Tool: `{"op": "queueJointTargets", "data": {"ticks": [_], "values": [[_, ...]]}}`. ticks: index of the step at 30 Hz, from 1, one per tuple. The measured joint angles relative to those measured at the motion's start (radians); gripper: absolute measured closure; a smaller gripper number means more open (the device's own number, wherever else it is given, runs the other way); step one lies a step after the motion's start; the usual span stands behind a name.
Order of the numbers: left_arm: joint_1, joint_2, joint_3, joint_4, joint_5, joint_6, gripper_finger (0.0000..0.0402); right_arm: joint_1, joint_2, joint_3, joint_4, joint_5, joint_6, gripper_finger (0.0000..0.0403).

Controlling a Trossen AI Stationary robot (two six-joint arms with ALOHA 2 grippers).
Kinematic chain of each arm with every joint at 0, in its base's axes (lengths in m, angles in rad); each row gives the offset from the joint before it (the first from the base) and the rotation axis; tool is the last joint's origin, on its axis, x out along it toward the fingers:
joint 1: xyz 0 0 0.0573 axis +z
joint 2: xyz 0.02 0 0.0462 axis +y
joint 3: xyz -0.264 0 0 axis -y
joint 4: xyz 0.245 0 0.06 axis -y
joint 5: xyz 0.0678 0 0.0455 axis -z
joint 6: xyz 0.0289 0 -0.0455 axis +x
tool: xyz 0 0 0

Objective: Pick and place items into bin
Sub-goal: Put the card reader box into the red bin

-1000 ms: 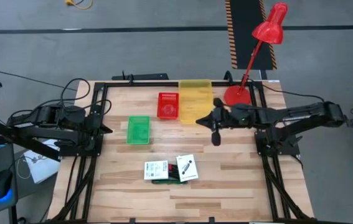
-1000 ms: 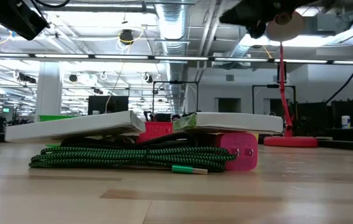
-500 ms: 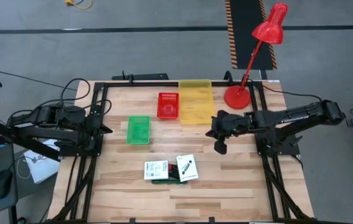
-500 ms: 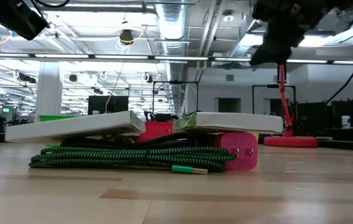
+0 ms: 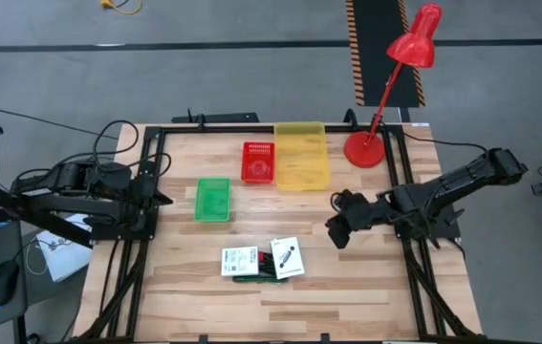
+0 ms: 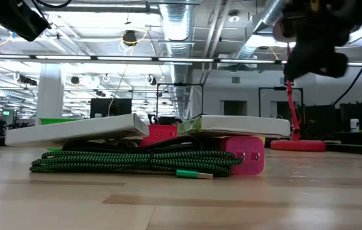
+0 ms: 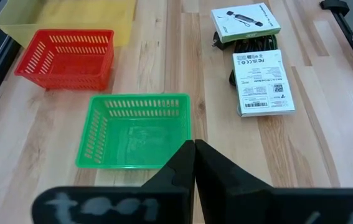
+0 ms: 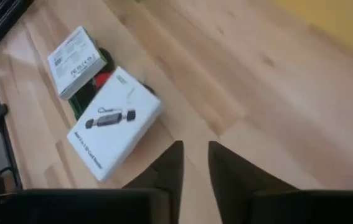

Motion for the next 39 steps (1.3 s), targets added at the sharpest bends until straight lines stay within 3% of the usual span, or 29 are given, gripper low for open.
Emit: {"op": "queueJointTargets", "data": {"ticks": [4,14,25,39], "values": [[0.0,0.0,0.0,0.0,0.0,-0.006,0.0401,0.064,0.0,-0.078,0.029,0.035,0.175,0.0286],[0.0,0.0,0.0,0.0,0.0,0.001,0.0401,0.214,0.0,-0.257,0.372,0.19,0.415,0.0195],[0.0,0.0,0.0,0.0,0.0,-0.003,0.0401,0.283,0.022,-0.327,0.531,0.319,0.518,0.0184],[0.0,0.0,0.0,0.0,0.0,-0.003,0.0401,0.282,0.396,-0.335,0.965,0.29,0.525,0.0184]]}}
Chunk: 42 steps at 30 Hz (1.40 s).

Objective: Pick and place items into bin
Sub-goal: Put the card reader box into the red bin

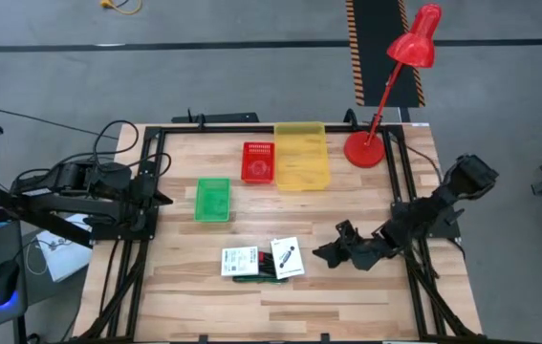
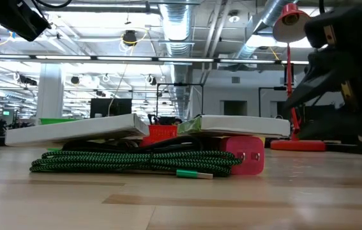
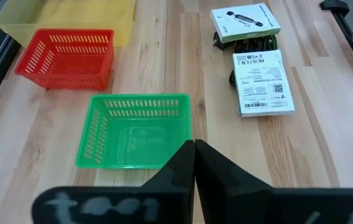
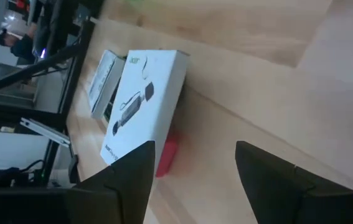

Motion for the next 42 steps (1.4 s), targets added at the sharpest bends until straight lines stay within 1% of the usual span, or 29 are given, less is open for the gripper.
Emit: {"op": "queueJointTargets", "data": {"ticks": [4,8,13,16,20,29,42], "values": [[0.0,0.0,0.0,0.0,0.0,0.003,0.0401,0.0,0.068,0.0,0.09,-0.024,0.0,0.0184],[0.0,0.0,0.0,0.0,0.0,0.001,0.0401,0.0,0.13,0.0,0.19,-0.026,-0.002,0.0184],[0.0,0.0,0.0,0.0,0.0,0.0,0.0401,0.0,0.19,0.003,0.328,-0.023,-0.004,0.0184],[0.0,0.0,0.0,0.0,0.0,0.003,0.0401,0.0,0.211,0.003,0.382,-0.025,-0.003,0.0184],[0.0,0.0,0.0,0.0,0.0,0.0,0.0401,-0.001,0.223,0.017,0.383,-0.031,-0.003,0.0184],[0.0,0.0,0.0,0.0,0.0,0.001,0.0401,-0.023,0.226,0.044,0.356,-0.082,-0.016,0.0184],[0.0,0.0,0.0,0.0,0.0,-0.003,0.0401,-0.023,0.226,0.044,0.353,-0.083,0.015,0.0184]]}}
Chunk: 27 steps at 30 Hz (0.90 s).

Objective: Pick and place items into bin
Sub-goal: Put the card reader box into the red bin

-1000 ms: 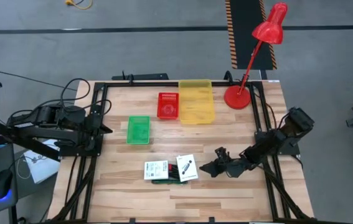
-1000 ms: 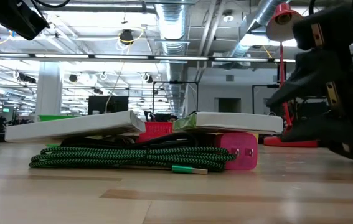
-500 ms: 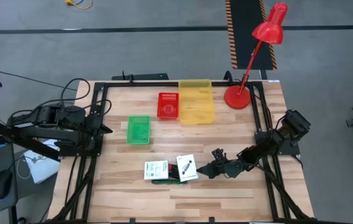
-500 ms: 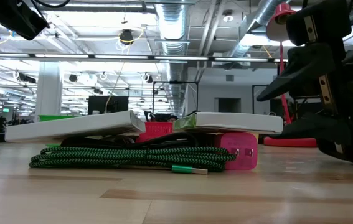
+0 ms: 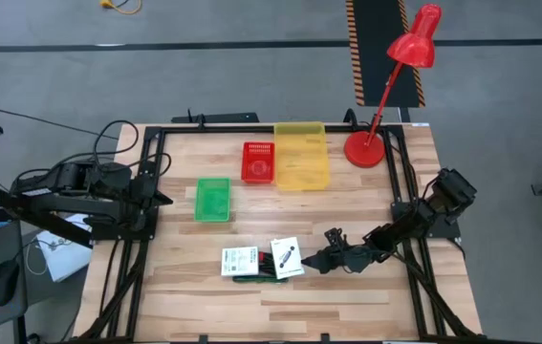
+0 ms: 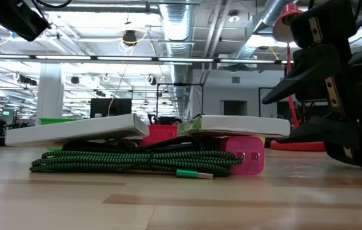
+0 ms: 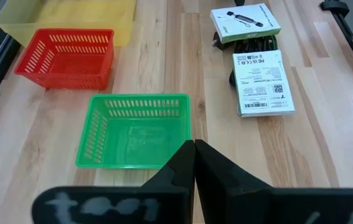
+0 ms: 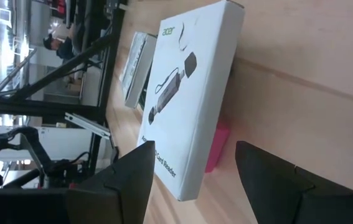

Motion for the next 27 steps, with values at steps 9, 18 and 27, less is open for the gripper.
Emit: {"op": "queueJointTargets", "data": {"ticks": [9,18,27], "values": [[0.0,0.0,0.0,0.0,0.0,0.0,0.0401,-0.023,0.0,0.034,-0.047,-0.052,0.005,0.0184],[0.0,0.0,0.0,0.0,0.0,0.007,0.0401,-0.054,0.0,0.056,-0.052,-0.086,-0.015,0.0184],[0.0,0.0,0.0,0.0,0.0,0.007,0.0401,-0.064,0.0,0.056,-0.071,-0.114,0.0,0.0184]]}}
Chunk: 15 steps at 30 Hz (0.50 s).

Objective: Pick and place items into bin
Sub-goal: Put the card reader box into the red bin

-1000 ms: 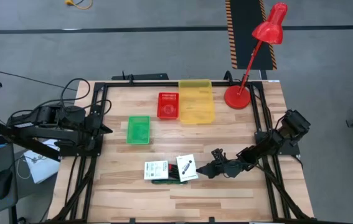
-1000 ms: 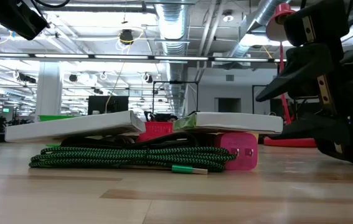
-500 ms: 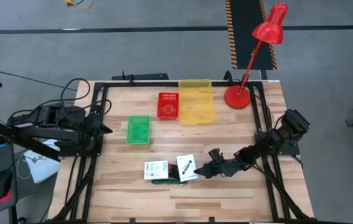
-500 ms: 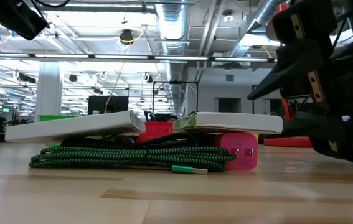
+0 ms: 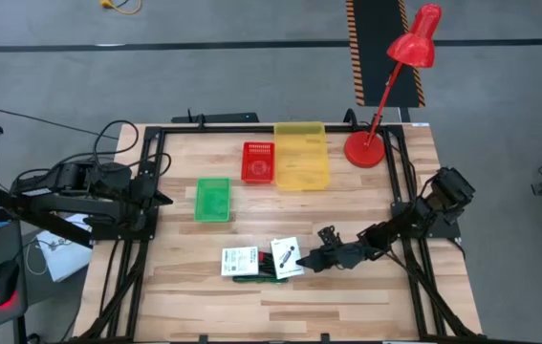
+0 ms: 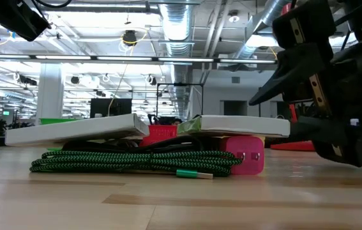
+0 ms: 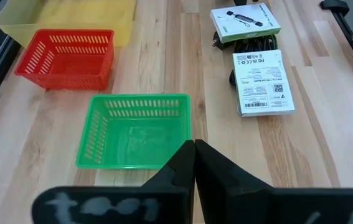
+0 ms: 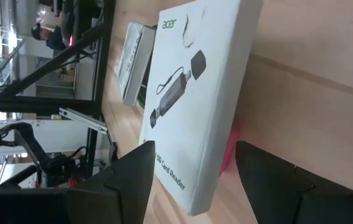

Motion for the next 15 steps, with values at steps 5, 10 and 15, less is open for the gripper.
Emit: {"op": "queueJointTargets", "data": {"ticks": [5,10,15], "values": [[0.0,0.0,0.0,0.0,0.0,-0.008,0.0401,-0.007,0.0,0.0,-0.003,-0.011,0.0,0.0184],[0.0,0.0,0.0,0.0,0.0,-0.002,0.0401,-0.008,0.0,0.0,-0.003,-0.011,0.0,0.0184],[0.0,0.0,0.0,0.0,0.0,0.0,0.0401,-0.008,0.0,0.003,-0.005,-0.011,0.001,0.0184]]}}
